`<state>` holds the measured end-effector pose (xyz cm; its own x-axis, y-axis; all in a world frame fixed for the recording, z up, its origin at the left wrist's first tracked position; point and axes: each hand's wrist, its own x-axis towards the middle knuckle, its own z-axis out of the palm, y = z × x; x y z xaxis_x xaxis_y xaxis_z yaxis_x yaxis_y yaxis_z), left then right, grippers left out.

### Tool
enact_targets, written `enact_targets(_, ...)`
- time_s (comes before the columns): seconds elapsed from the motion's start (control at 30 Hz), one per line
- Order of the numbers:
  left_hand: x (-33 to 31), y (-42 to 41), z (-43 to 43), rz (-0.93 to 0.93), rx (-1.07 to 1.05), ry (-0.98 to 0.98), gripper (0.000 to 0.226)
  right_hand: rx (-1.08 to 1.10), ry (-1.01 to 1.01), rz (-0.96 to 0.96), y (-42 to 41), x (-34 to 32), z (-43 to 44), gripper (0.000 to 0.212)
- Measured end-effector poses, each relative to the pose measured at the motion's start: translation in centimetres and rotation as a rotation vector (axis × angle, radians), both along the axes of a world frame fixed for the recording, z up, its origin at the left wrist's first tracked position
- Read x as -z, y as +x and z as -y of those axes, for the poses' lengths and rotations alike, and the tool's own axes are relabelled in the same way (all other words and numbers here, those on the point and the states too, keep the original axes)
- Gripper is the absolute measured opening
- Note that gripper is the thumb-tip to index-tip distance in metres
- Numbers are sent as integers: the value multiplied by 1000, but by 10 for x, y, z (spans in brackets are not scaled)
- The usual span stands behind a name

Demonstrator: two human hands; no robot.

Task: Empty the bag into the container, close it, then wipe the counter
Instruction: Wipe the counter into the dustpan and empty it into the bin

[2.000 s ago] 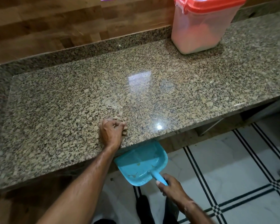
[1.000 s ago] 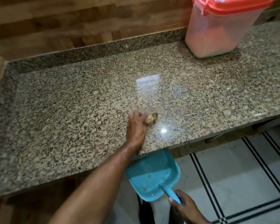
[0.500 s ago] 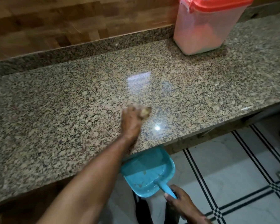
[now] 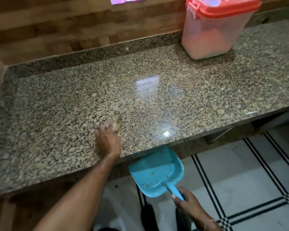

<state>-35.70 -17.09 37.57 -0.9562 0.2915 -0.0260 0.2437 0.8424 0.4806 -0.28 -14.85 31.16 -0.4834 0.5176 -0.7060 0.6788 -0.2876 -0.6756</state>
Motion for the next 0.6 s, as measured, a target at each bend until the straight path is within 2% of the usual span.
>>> enact_targets(0.07,-1,34,-27,-51,64,13,24,-14,-5,32,4,5,-2,20)
enact_targets(0.13,1,73,-56,-61,225,-17,22,-30,-21,39,11,11,-7,24)
enact_targets(0.2,9,104,-78,-1,397,-40,26,-65,-36,35,16,11,-13,22)
enact_targets(0.27,10,108,-90,53,451,19,25,-84,-32,33,19,2,-24,18)
enact_targets(0.3,2,102,-89,55,398,72,25,-96,-33,17,22,-1,-31,14)
enact_targets(0.37,-16,83,-71,74,160,246,23,-113,-40,-9,28,-7,-47,12)
enact_targets(0.4,-19,67,-52,54,34,266,21,-123,-35,-12,31,-6,-52,11)
enact_targets(0.5,-16,29,18,8,-247,87,23,-158,-46,-41,41,-10,-64,7)
enact_targets(0.6,-4,43,35,-24,-271,7,22,-181,-53,-67,54,-10,-78,9)
